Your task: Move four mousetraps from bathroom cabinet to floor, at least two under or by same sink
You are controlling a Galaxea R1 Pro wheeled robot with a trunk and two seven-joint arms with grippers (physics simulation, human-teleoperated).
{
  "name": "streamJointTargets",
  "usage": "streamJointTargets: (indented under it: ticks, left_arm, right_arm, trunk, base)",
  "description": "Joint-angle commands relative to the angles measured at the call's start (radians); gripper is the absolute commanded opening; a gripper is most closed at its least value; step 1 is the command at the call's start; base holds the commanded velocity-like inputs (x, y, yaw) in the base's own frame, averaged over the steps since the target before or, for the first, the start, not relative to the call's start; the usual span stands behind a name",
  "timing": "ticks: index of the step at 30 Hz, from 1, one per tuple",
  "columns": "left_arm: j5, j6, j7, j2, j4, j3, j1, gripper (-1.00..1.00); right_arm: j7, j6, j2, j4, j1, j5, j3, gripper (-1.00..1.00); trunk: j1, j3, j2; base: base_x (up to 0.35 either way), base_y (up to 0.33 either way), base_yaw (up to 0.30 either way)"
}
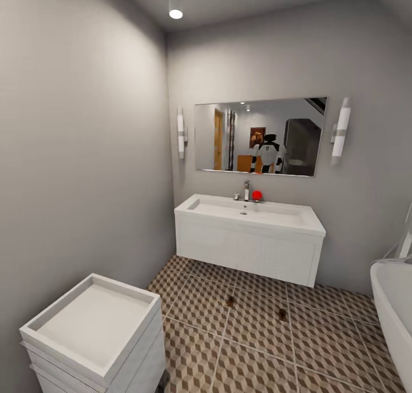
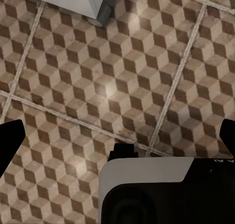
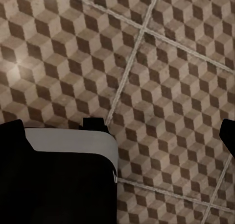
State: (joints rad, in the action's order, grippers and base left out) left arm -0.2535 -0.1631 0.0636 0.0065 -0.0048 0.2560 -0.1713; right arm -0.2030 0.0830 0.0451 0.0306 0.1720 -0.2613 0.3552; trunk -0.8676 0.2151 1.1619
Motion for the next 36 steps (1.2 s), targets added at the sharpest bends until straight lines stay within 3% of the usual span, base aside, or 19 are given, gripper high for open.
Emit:
streamJointTargets:
  ticks: [1,13,36]
  left_arm:
    - [-0.008,-0.003,0.002,0.0,0.0,0.009,-0.001,1.0]
    - [-0.009,-0.002,0.004,0.0,0.0,0.008,-0.001,1.0]
    - [0.003,0.0,0.005,0.006,-0.01,0.011,-0.001,1.0]
  right_arm:
    - [-0.002,0.005,0.002,0.003,0.001,-0.01,0.008,1.0]
    - [-0.004,-0.014,0.001,0.004,0.001,-0.01,0.008,1.0]
    - [-0.005,-0.013,0.007,0.003,0.001,-0.009,0.011,1.0]
  trunk:
    - [0.0,0.001,0.001]
    - [0.0,0.001,0.001]
    - [0.0,0.001,0.001]
  base:
    - [0.0,0.0,0.0]
    - [0.0,0.0,0.061]
    - [0.0,0.0,0.286]
